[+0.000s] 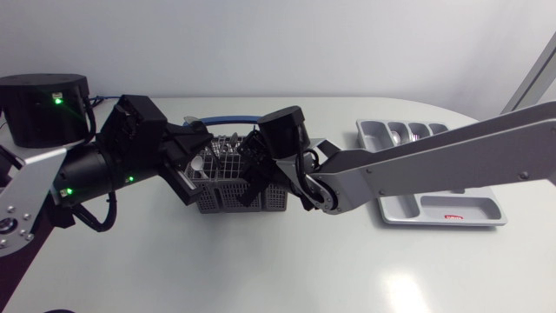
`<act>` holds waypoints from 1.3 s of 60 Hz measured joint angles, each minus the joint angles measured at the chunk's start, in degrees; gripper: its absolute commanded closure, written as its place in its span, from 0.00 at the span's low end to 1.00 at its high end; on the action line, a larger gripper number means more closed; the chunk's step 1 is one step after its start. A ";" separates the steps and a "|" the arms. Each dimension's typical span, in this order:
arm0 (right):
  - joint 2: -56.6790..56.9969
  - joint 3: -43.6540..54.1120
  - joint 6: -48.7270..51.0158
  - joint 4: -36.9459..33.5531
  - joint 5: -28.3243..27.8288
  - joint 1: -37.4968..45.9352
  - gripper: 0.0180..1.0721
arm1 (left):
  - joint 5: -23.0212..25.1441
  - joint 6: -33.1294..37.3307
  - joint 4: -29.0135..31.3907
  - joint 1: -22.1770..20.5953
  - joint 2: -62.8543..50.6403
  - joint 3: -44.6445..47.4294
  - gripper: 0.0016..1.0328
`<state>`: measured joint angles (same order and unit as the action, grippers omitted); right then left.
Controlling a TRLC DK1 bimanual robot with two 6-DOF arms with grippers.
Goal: Unload the cutlery basket into the drawer organizer.
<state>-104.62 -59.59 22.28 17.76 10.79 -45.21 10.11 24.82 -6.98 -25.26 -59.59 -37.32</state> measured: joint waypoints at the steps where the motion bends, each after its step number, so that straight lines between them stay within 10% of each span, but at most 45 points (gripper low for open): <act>1: 0.00 0.00 0.00 -0.02 0.00 0.00 0.65 | 0.00 0.00 0.13 0.00 0.00 -0.11 0.97; 78: -0.83 -0.85 -1.09 -0.42 0.22 -0.48 0.65 | -4.94 -0.94 4.44 -2.64 -4.92 -8.35 0.96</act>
<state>-105.45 -60.45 21.19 17.34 11.00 -45.69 5.17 23.88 -2.55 -27.90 -64.51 -45.67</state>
